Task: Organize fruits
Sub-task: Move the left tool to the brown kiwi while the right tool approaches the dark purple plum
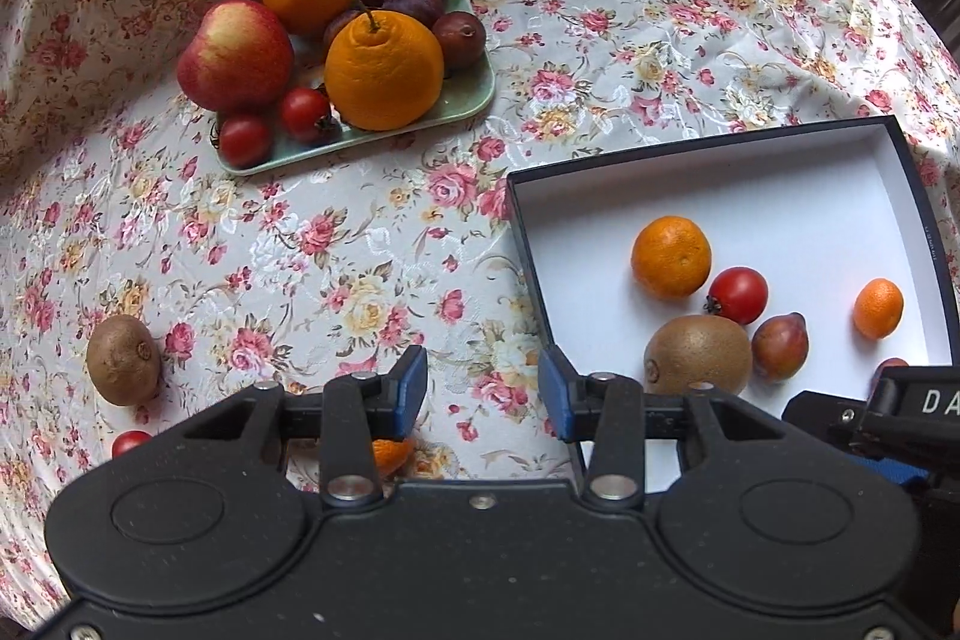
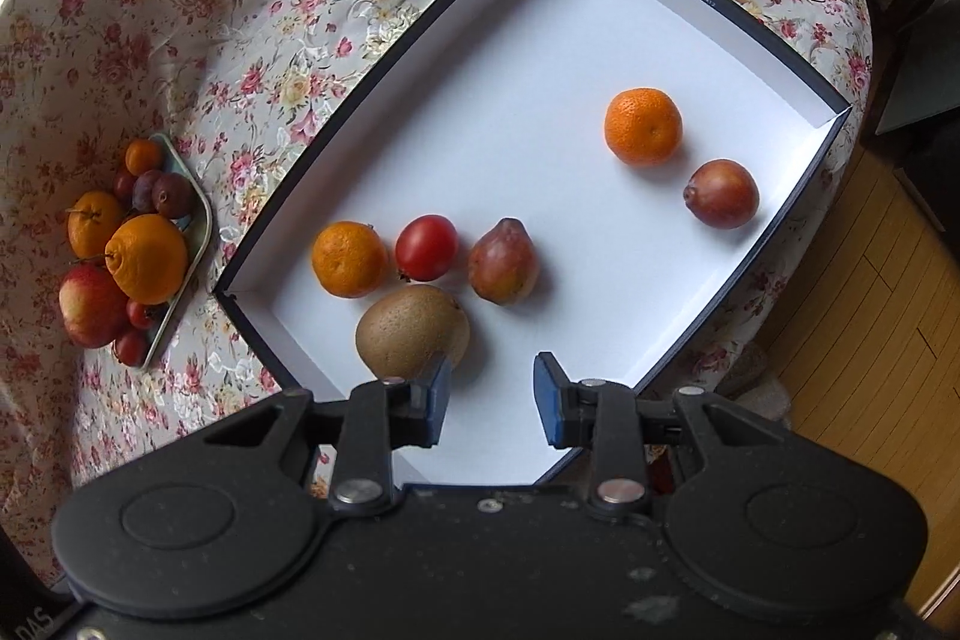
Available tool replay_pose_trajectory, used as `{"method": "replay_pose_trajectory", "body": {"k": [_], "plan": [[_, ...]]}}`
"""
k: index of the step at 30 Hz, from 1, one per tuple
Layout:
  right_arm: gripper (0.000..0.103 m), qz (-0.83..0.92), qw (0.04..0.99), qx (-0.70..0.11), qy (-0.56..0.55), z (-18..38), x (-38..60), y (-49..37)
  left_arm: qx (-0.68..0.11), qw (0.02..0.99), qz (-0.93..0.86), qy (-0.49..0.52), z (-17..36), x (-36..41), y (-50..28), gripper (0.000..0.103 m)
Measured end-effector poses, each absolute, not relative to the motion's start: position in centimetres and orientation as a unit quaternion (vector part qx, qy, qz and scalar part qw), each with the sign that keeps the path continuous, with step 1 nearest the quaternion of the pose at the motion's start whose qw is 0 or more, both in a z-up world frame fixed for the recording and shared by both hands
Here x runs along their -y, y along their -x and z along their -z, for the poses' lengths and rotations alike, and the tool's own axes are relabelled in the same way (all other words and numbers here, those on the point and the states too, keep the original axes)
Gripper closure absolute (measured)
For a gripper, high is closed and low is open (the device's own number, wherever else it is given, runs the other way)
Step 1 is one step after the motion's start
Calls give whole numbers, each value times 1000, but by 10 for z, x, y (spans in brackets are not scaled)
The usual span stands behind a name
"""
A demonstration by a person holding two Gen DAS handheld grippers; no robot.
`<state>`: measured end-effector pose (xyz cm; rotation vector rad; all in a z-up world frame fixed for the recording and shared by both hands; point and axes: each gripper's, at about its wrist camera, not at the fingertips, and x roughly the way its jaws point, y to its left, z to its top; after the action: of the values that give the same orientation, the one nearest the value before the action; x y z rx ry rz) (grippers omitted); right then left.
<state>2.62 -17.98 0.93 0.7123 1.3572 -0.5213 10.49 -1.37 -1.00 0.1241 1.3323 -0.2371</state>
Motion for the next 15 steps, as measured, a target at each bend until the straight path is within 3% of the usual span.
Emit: {"method": "replay_pose_trajectory", "body": {"k": [15], "plan": [[69,117,719,-641,-242,-6,53,-73,-618,785,31,11,1,-109,-132,53]]}}
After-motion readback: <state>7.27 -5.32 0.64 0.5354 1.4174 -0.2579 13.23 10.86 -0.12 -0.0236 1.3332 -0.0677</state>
